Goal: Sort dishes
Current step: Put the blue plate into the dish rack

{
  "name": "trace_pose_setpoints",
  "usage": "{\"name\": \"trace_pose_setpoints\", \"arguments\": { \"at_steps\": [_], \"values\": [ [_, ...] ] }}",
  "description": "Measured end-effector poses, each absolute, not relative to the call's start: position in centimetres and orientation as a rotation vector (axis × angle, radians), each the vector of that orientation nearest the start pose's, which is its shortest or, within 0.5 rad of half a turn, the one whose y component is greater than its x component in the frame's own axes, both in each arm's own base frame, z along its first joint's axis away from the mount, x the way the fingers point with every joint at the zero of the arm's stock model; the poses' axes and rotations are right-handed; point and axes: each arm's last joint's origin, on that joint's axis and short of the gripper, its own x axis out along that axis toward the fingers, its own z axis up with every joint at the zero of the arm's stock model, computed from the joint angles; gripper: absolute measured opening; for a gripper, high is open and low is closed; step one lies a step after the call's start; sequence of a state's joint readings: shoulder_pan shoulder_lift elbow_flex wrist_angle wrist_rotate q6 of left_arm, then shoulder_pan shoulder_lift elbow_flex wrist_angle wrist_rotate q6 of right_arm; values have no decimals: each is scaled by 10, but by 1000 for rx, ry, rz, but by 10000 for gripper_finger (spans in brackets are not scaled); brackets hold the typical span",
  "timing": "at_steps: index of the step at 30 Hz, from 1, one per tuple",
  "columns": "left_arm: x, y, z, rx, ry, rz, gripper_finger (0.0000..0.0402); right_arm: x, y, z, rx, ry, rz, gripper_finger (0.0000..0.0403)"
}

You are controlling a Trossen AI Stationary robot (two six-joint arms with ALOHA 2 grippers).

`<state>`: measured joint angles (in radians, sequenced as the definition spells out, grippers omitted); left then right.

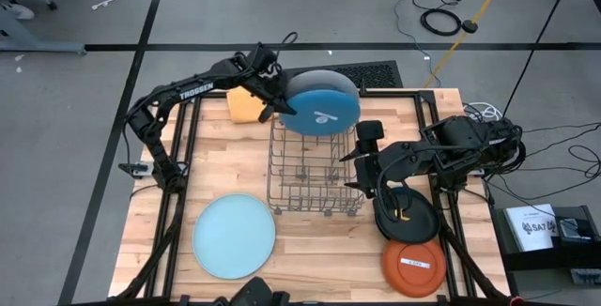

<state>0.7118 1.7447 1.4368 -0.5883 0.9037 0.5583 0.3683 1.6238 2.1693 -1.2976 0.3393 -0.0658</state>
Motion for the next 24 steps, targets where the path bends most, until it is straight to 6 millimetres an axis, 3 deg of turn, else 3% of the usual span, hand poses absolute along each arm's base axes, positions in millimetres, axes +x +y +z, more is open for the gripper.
{"name": "trace_pose_setpoints", "arguments": {
  "at_steps": [11,15,24],
  "values": [
    [298,221,282,-93,545,-328,109,266,92,481,-323,706,51,242],
    [294,219,293,-58,517,-313,129,266,92,481,-323,706,51,242],
    [285,214,326,29,454,-181,132,267,93,481,-320,699,51,242]
  ]
}}
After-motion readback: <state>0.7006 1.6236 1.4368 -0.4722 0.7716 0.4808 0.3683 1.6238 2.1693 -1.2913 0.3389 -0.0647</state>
